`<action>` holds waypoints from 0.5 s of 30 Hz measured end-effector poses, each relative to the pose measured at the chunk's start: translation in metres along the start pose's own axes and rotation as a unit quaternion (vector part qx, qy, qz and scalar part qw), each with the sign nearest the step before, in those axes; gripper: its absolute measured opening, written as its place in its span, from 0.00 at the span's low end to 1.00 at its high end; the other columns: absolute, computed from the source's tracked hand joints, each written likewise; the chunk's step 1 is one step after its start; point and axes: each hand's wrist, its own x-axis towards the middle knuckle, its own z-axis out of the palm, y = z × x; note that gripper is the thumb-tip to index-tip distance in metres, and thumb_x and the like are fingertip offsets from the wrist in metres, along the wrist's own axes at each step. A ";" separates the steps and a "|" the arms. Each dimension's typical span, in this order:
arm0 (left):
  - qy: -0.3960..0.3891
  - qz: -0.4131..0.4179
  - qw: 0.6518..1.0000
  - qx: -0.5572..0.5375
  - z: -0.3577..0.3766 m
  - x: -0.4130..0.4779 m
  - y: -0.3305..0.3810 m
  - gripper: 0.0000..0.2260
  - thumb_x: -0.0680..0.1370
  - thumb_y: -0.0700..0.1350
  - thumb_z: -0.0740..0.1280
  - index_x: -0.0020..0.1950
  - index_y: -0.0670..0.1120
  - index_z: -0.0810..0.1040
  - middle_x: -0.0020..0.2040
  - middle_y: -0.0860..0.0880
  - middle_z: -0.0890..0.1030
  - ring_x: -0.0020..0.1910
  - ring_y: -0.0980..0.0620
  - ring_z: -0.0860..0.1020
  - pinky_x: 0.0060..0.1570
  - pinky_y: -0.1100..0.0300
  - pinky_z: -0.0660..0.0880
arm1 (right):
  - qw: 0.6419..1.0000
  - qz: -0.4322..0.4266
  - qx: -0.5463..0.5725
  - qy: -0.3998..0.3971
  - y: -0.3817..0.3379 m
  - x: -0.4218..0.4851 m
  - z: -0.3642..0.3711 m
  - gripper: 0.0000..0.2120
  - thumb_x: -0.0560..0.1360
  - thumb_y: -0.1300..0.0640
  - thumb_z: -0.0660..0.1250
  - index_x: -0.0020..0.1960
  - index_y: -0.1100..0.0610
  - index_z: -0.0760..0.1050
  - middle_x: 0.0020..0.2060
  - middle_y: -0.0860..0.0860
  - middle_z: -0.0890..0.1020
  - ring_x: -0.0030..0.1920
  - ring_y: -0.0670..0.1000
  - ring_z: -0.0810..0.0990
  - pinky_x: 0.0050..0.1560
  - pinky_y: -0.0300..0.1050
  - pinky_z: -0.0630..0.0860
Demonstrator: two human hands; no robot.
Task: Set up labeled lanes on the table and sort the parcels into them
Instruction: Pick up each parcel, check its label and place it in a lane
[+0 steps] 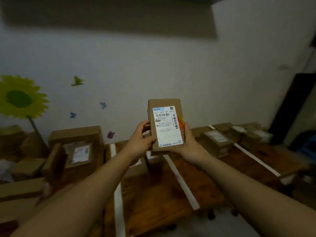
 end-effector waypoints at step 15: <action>-0.207 -0.122 0.970 0.025 0.274 0.108 -0.042 0.27 0.77 0.40 0.66 0.72 0.54 0.60 0.59 0.54 0.75 0.57 0.47 0.77 0.46 0.51 0.80 | 0.936 0.151 -0.308 0.080 0.168 -0.038 -0.224 0.41 0.75 0.44 0.67 0.77 0.41 0.42 0.75 0.49 0.50 0.73 0.49 0.58 0.71 0.42 0.61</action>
